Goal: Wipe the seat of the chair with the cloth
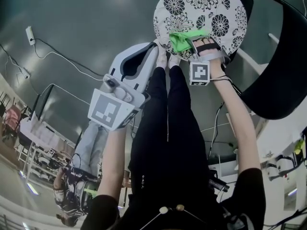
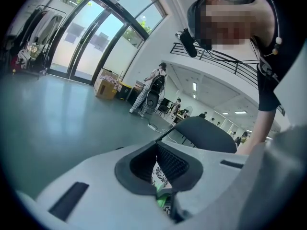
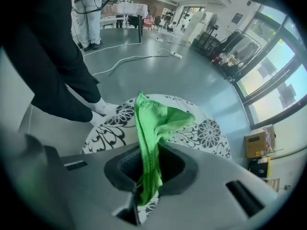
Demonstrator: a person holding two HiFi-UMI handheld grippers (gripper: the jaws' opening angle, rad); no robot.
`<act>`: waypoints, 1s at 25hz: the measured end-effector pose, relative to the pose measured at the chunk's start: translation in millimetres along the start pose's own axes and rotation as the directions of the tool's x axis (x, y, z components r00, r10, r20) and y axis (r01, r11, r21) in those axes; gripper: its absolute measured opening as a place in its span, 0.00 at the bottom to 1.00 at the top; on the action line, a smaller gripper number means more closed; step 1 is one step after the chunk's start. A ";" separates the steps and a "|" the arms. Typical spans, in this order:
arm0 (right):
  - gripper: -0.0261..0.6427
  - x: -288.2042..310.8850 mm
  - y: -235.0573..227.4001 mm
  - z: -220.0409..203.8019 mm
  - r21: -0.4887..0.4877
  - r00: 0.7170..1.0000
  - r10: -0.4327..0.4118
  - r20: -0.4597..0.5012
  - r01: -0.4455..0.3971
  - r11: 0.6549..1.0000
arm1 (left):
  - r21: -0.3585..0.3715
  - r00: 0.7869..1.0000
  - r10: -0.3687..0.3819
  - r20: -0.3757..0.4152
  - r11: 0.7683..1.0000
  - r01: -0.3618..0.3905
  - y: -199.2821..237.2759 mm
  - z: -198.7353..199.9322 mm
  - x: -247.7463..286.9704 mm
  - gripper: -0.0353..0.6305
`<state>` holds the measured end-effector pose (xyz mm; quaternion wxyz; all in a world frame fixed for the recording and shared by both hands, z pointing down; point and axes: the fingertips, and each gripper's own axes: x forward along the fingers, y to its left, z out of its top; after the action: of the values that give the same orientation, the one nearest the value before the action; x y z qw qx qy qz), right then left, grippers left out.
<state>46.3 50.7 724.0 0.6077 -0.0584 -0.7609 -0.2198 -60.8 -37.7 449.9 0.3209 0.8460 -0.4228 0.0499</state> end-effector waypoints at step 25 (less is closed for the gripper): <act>0.12 -31.0 112.8 56.1 0.048 0.973 0.219 0.078 -0.223 0.974 | -0.008 0.999 -0.015 -0.036 1.000 0.015 -7.7 -14.0 -1.6 0.06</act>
<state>43.8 180.1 715.0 0.6019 -0.1335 -0.7770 -0.1268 -53.4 -25.1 456.5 0.3322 0.8469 -0.4107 0.0609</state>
